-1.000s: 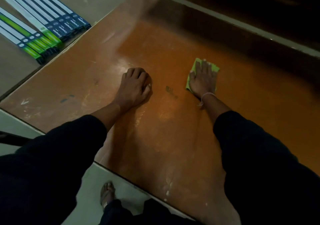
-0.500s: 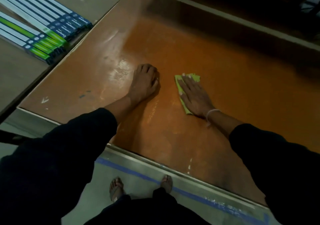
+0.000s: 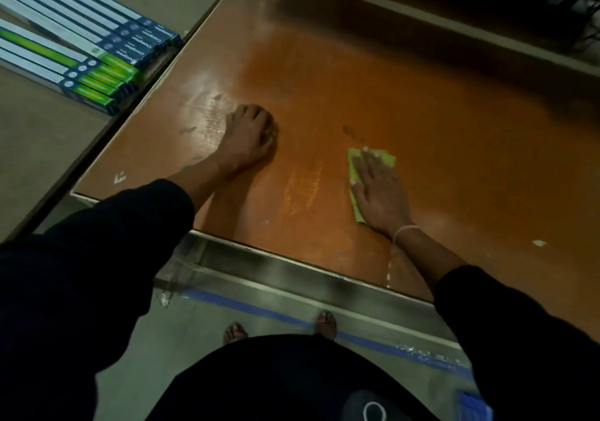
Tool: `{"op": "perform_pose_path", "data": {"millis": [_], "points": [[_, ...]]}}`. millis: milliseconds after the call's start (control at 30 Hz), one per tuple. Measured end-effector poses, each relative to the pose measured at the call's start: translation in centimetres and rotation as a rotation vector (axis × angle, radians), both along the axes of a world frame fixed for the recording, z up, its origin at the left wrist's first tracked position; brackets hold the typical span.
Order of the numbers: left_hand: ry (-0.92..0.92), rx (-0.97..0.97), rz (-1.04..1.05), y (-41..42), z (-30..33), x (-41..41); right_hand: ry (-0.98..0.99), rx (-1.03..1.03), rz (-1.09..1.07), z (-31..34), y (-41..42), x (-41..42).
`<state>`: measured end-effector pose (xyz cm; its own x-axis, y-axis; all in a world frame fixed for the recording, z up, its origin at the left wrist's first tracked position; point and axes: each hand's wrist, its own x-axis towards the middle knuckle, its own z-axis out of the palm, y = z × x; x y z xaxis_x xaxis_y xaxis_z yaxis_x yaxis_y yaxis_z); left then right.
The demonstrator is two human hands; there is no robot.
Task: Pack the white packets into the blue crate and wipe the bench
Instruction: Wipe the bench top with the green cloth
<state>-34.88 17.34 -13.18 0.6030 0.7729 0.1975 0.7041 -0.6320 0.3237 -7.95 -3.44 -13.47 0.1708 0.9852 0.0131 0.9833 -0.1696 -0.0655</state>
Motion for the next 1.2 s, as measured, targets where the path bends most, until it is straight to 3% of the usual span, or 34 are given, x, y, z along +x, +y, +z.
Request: {"op": "perform_pose_path", "data": {"millis": [100, 133, 233, 300, 367, 533, 600, 667, 733, 800, 933, 1100, 1200], "points": [[0.024, 0.011, 0.030, 1.3, -0.4, -2.1, 0.053, 0.006, -0.337, -0.2, 0.3, -2.6], [0.031, 0.022, 0.034, 1.6, -0.6, -2.6, 0.059, 0.018, -0.299, -0.3, -0.3, -4.6], [0.016, 0.058, 0.031, 1.9, -1.2, -3.0, 0.056, -0.013, 0.163, -0.2, -4.1, -10.4], [0.015, 0.081, 0.033, 1.8, -1.4, -3.0, 0.056, -0.033, 0.330, 0.3, -5.5, -11.6], [0.009, 0.097, 0.030, 1.8, -1.5, -3.0, 0.049, -0.012, 0.254, 0.1, -5.6, -10.8], [0.002, 0.115, 0.035, 2.0, -1.8, -3.2, 0.048, 0.044, -0.270, -1.0, -3.7, -10.1], [0.006, 0.110, 0.025, 2.0, -1.8, -3.1, 0.042, 0.017, -0.170, -0.9, -3.4, -11.9], [0.001, 0.107, 0.019, 2.1, -1.8, -3.1, 0.049, -0.020, 0.131, -0.6, -3.5, -13.0], [-0.004, 0.102, 0.020, 2.1, -1.8, -3.2, 0.043, -0.038, 0.303, -0.1, -2.8, -12.0], [-0.008, 0.103, 0.023, 2.0, -1.8, -3.2, 0.019, -0.011, 0.205, -0.4, -0.9, -9.6], [-0.017, 0.116, 0.013, 2.0, -1.8, -3.2, 0.080, -0.005, -0.319, -1.0, 4.5, -7.2], [0.002, 0.064, -0.001, 2.4, -1.8, -3.4, 0.036, -0.009, 0.147, -0.7, 7.0, -8.5], [0.014, 0.050, -0.035, 3.4, -1.6, -3.5, 0.048, 0.007, -0.055, -0.8, 9.8, -5.7]]}}
